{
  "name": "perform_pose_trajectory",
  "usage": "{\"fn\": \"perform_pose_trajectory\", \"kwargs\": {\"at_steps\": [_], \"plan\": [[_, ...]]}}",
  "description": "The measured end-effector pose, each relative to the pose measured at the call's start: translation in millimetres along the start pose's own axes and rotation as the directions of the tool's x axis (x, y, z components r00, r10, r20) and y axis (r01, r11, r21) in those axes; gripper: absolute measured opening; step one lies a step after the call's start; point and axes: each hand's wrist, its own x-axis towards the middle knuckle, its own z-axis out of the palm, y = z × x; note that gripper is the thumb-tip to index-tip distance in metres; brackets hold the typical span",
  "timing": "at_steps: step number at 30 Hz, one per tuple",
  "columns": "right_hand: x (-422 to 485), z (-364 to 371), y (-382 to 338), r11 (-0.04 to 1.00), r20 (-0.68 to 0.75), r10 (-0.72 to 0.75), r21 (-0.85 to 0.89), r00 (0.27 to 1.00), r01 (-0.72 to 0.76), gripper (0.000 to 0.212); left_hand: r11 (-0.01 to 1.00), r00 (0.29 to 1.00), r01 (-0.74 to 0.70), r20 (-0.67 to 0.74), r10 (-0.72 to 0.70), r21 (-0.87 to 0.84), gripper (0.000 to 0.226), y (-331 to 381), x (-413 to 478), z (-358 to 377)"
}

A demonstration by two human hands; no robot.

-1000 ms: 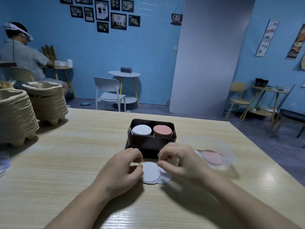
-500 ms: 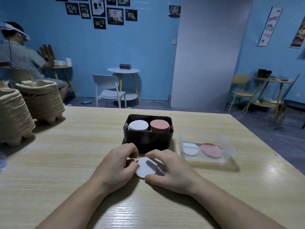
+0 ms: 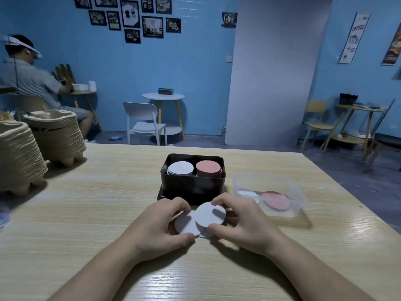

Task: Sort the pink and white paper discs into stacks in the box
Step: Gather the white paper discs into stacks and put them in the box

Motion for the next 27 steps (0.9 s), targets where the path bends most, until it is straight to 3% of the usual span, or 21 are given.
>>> {"fn": "perform_pose_trajectory", "kwargs": {"at_steps": [5, 15, 21, 27], "plan": [[0, -2, 0, 1.0, -0.04, 0.009, 0.01, 0.999, -0.009, 0.041, 0.997, 0.997, -0.006, -0.079, 0.001, -0.073, 0.038, -3, -2, -3], [0, 2, 0, 1.0, -0.034, -0.006, 0.03, 0.999, 0.007, 0.034, 0.989, 0.96, -0.039, -0.279, -0.002, -0.143, 0.034, 6, -3, -4], [0, 7, -1, 0.99, 0.022, -0.08, 0.12, 0.997, 0.077, 0.053, 0.977, 0.976, -0.132, -0.195, 0.098, -0.168, 0.041, 5, 0, -1], [1, 11, -2, 0.985, 0.014, -0.117, 0.133, 0.993, 0.115, 0.05, 0.968, 0.963, -0.193, -0.221, 0.155, -0.162, 0.033, 10, 0, 2]]}}
